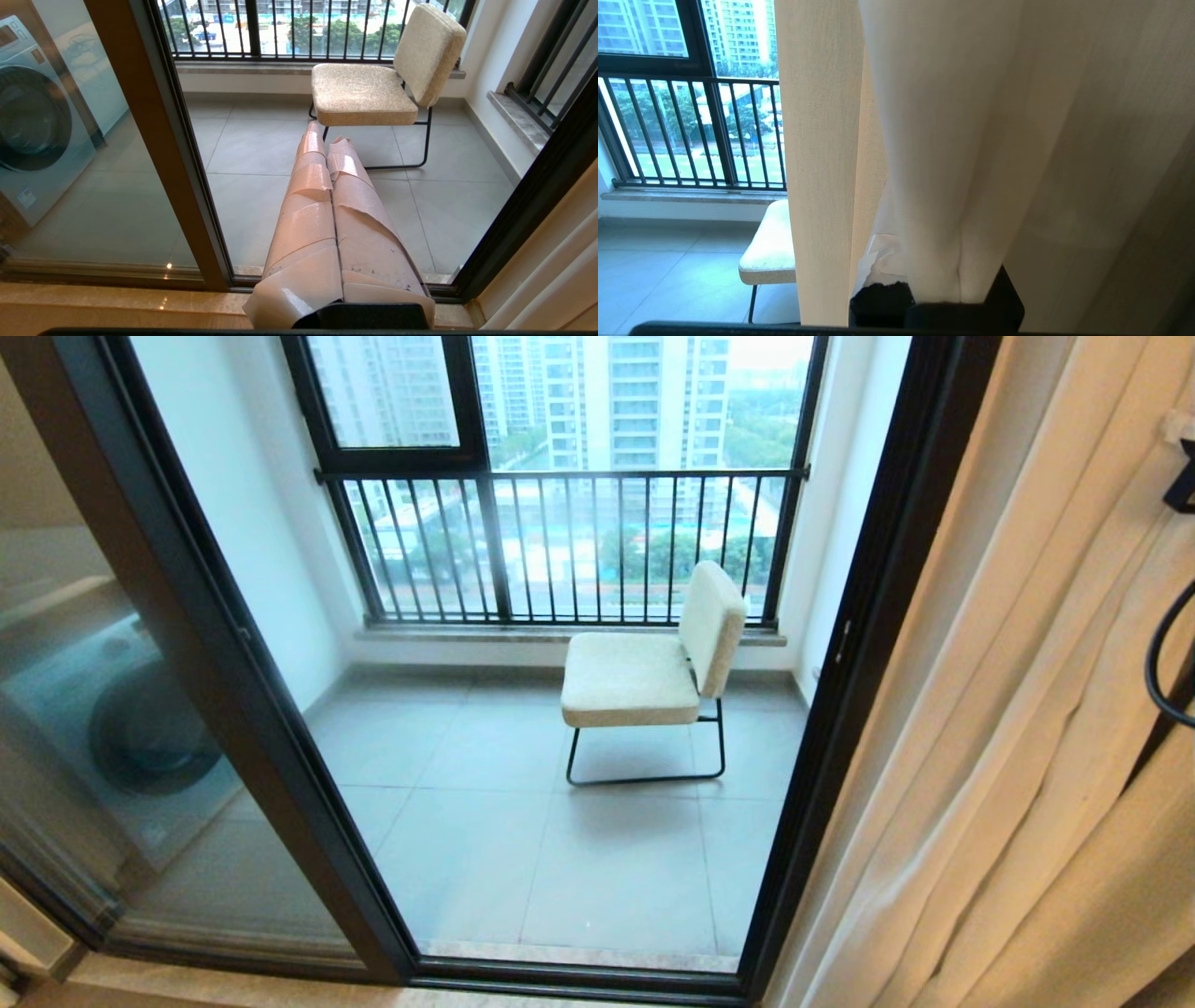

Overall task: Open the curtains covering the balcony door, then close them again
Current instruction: Close the inner curtains on both sides

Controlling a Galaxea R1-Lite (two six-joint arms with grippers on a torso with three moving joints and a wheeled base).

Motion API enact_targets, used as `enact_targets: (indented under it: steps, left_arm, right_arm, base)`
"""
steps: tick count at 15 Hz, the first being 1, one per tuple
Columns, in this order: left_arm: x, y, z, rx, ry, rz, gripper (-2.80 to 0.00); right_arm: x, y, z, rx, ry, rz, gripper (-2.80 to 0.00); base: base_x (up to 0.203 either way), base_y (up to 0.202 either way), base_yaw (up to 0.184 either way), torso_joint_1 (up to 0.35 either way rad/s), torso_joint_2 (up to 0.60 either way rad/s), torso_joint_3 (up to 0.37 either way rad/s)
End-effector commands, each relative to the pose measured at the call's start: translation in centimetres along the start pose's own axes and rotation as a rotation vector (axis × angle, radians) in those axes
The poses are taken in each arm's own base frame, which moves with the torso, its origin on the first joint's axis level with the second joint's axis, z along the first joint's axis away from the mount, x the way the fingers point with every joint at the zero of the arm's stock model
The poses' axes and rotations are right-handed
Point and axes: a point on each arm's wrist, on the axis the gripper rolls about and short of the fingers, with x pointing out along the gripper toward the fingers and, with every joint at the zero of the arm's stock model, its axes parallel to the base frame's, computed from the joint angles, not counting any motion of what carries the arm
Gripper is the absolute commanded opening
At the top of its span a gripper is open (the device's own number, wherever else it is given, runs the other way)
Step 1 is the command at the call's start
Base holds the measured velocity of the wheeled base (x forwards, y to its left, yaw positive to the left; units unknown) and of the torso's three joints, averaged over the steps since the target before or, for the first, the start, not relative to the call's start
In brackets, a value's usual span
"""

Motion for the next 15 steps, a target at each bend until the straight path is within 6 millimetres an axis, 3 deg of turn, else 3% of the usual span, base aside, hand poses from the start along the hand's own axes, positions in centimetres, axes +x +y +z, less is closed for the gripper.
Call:
enact_targets:
  steps: [1,12,15]
  left_arm:
    - [0.0,0.0,0.01,0.0,-0.001,0.0,-2.8]
    - [0.0,0.0,0.0,0.0,-0.001,0.0,-2.8]
    - [0.0,0.0,0.01,0.0,-0.001,0.0,-2.8]
  right_arm:
    - [-0.16,0.0,0.24,-0.001,-0.009,0.0,-2.8]
    - [-0.34,0.0,0.41,0.0,-0.011,0.0,-2.8]
    - [-0.37,0.01,0.29,0.0,-0.007,0.001,-2.8]
  base:
    - [0.0,0.0,0.0,0.0,0.0,0.0]
    - [0.0,0.0,0.0,0.0,0.0,0.0]
    - [-0.001,0.139,-0.001,-0.001,0.0,0.002]
